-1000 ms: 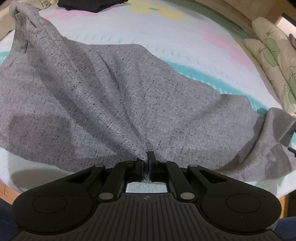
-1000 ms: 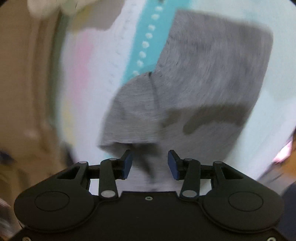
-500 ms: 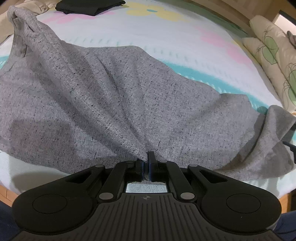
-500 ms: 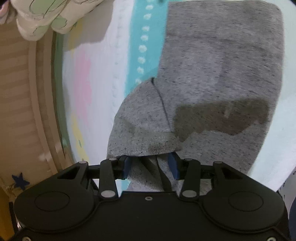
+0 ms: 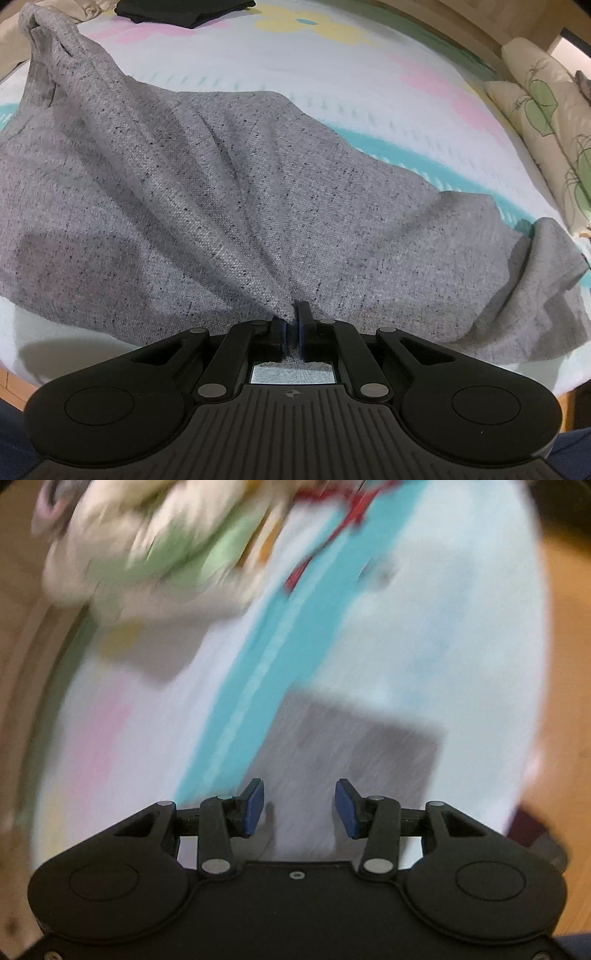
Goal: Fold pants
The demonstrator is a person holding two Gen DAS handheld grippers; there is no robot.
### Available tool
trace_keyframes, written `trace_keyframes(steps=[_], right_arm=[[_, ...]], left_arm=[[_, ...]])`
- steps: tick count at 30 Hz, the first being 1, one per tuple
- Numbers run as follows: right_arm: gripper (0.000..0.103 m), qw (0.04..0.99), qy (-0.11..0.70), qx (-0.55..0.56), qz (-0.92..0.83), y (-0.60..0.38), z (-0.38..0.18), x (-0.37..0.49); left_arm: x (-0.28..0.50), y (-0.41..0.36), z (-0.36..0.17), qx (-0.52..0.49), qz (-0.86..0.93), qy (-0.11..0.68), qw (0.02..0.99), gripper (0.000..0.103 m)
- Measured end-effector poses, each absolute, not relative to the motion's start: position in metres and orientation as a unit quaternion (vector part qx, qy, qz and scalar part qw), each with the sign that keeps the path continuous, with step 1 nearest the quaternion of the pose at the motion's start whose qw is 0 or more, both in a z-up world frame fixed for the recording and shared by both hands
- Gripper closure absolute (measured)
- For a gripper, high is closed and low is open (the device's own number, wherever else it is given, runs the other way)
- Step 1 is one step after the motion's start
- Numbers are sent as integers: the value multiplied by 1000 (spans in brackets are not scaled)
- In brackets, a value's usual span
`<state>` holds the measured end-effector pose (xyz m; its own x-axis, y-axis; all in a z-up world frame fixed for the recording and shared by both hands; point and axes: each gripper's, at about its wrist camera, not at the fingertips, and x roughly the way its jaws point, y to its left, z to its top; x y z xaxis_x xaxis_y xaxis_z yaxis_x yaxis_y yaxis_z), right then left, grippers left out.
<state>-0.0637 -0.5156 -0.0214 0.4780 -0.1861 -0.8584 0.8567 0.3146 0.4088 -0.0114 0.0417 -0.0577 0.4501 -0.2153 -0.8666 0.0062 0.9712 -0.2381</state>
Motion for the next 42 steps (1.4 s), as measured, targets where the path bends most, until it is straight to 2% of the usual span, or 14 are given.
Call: trace_keyframes(steps=[4,7,13,14,17,18,26,28,31,35,37,39,41,42], right_arm=[[49,739,389,500,-228,-519,-16,-54],[39,738,412,513,-148,-505,-21,-47],[41,752,451,456,-154,-483,-31,-24],[48,753,451,454,-153,-481,-32,-23],[90,749,466,440,-170,-477,-40,-12],[94,748,469,433,-179,-474,-42,-10],[96,917,338,188,-101,-404,70,-28],[96,923,341,145,-101,-395,73,-39],[96,884,419,151,-142,-412,36,-47],[96,743,594,242,-192,-457,-52,-53],[94,729,571,323,-198,-476,-56,-68],[65,725,555,352,-204,-487,-47,-74],[49,739,531,345,-229,-491,-32,-78],[46,751,516,334,-242,-492,-23,-79]], left_arm=[[-12,40,-57,-96,-62,520,847,96],[-13,36,-57,-88,-62,518,849,96],[-13,35,-58,-91,-65,517,849,96],[-14,36,-58,-91,-65,517,849,96],[-14,36,-58,-90,-66,516,849,96],[-14,36,-58,-91,-66,517,849,96],[-15,38,-58,-95,-64,515,849,96],[-15,36,-58,-89,-63,515,850,96],[-16,34,-57,-86,-62,515,850,96],[-15,34,-54,-89,-63,518,849,96],[-18,33,-49,-81,-67,515,851,94],[-23,32,-41,-66,-74,504,858,92],[-30,28,-29,-46,-85,487,868,86],[-33,25,-22,-35,-93,477,874,85]])
